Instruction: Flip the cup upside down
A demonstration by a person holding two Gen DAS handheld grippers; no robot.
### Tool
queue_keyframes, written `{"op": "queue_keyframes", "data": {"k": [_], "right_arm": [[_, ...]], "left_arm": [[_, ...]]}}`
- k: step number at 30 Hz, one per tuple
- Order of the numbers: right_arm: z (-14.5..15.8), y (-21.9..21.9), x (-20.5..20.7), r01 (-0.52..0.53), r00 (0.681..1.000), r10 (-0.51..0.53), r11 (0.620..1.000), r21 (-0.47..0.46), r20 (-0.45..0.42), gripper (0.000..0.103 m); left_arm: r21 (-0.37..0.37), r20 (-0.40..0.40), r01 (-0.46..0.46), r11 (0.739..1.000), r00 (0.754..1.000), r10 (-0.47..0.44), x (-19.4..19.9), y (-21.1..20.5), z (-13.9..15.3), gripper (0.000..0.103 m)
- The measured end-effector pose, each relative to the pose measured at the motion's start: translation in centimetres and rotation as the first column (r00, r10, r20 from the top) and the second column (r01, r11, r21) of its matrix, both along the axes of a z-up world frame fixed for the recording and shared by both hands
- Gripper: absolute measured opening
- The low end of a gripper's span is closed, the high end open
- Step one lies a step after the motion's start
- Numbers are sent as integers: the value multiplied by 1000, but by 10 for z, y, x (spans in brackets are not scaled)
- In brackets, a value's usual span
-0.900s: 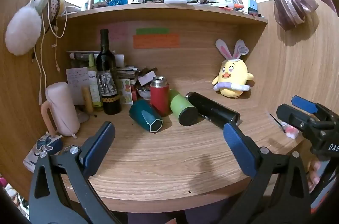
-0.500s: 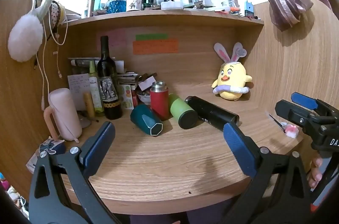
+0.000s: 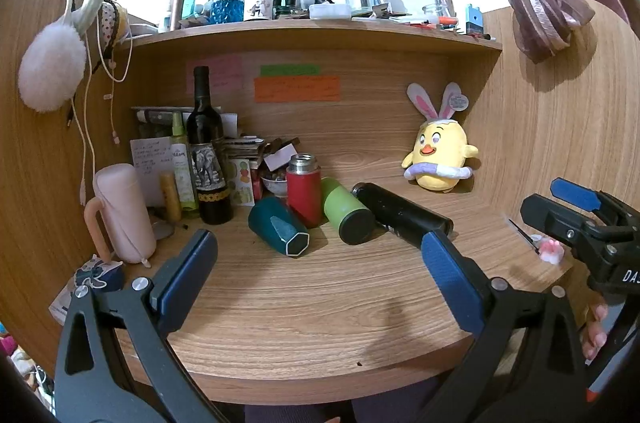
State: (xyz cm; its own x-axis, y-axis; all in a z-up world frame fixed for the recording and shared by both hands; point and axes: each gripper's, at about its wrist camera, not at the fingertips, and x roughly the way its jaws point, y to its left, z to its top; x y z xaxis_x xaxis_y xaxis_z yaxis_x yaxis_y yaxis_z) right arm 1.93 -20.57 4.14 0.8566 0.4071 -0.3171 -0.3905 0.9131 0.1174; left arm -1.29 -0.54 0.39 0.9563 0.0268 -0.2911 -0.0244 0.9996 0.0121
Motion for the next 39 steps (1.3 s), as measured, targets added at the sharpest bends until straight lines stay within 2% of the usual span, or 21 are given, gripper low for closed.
{"op": "queue_keyframes", "data": {"k": [39], "right_arm": [[-1, 2, -2, -2, 1000, 2, 1000, -8, 9, 103]], "left_arm": [[-3, 3, 13, 1000, 1000, -13, -2, -4, 0, 103]]}}
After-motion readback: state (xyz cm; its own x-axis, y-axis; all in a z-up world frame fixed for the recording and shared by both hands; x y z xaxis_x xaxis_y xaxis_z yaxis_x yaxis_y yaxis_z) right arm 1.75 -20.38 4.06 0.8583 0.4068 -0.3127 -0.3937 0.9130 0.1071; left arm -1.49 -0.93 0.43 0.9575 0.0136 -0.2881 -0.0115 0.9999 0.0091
